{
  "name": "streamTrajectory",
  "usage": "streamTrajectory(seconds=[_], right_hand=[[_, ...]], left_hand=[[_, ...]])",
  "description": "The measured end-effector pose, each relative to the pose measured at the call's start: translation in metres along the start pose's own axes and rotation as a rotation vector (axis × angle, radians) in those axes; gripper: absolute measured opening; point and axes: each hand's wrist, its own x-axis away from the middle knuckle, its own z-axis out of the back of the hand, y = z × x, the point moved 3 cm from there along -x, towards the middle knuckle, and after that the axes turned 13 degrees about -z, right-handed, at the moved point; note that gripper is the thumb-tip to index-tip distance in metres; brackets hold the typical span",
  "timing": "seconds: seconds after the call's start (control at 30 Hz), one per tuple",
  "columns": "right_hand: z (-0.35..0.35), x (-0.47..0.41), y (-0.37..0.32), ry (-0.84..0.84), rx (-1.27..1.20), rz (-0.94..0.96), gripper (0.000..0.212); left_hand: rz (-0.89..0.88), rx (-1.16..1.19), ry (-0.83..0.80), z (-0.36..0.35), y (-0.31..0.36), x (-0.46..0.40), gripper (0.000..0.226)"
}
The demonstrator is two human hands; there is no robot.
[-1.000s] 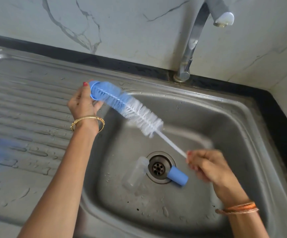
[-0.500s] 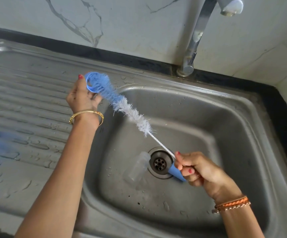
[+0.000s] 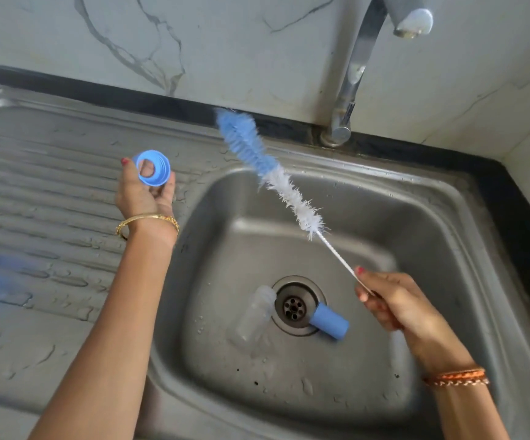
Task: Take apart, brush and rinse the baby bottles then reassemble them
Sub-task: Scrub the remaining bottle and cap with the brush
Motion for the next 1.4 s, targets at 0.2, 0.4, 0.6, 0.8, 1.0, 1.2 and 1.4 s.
streamTrajectory(seconds=[0.2,0.4,0.6,0.8,1.0,1.2,1.4], right_hand=[[-0.03,0.006,-0.008,0.097,0.02,0.207,0.04],[-0.071,0.019,-0.006,-0.337,-0.28,-0.172,0.043],[-0.069,0.024,-0.005,-0.359,-0.205,-0.274,0.045],[-0.069,0.024,-0.008,-0.179,-0.006,-0.132,0.047],[-0.051,0.015,-0.006,-0.121,0.135,-0.185,0.055],[-0.073,0.025,-0.008,-0.127,0.156,-0.126,0.05],[-0.075,0.03,-0.007,-0.171,0.263,-0.145,0.05]], left_hand=[[0.226,0.03,-0.162,-0.015,-0.018,0.026,0.032],[0.321,-0.065,-0.373,-0.025,-0.033,0.062,0.034],[0.317,-0.105,-0.563,-0.026,-0.039,0.075,0.034],[0.331,-0.209,-0.609,-0.023,-0.043,0.074,0.027],[0.35,-0.131,-0.542,-0.019,-0.038,0.067,0.032],[0.402,-0.249,-0.559,-0.018,-0.045,0.073,0.034],[0.421,-0.133,-0.479,-0.016,-0.036,0.059,0.06]])
